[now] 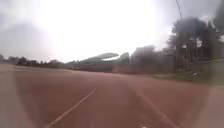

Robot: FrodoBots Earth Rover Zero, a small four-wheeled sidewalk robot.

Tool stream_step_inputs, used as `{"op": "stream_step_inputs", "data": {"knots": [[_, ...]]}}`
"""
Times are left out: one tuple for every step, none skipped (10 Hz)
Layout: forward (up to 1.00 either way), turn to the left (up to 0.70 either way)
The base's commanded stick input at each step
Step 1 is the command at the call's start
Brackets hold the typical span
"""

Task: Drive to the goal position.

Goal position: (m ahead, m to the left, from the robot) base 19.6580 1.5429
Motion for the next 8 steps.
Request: {"op": "stream_step_inputs", "data": {"knots": [[0.70,0.00],[0.70,0.00],[0.70,0.00],[0.70,0.00],[0.70,0.00],[0.70,0.00],[0.70,0.00],[0.70,0.00]]}}
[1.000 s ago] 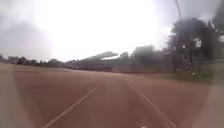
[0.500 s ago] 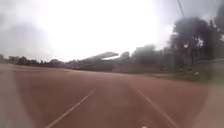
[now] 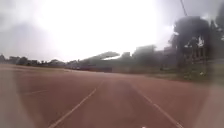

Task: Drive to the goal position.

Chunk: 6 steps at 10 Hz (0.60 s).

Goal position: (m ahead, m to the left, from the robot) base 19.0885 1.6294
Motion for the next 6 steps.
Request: {"op": "stream_step_inputs", "data": {"knots": [[0.70,0.00],[0.70,0.00],[0.70,0.00],[0.70,0.00],[0.70,0.00],[0.70,0.00]]}}
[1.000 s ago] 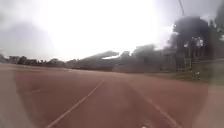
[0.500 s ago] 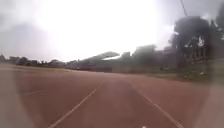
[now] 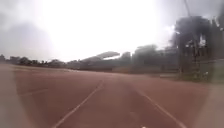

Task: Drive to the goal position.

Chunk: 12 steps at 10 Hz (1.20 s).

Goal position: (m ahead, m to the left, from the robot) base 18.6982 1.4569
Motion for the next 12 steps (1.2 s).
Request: {"op": "stream_step_inputs", "data": {"knots": [[0.70,0.00],[0.70,0.00],[0.70,0.00],[0.70,0.00],[0.70,0.00],[0.70,0.00],[0.70,0.00],[0.70,0.00],[0.70,0.00],[0.70,0.00],[0.70,0.00],[0.70,0.00]]}}
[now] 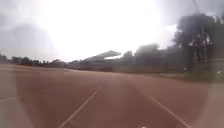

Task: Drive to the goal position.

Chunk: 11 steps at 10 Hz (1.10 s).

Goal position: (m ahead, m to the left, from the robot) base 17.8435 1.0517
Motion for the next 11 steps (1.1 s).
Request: {"op": "stream_step_inputs", "data": {"knots": [[0.70,0.00],[0.70,0.00],[0.70,0.00],[0.70,0.00],[0.70,0.00],[0.70,0.00],[0.70,0.00],[0.70,0.00],[0.70,0.00],[0.70,0.00],[0.70,0.00]]}}
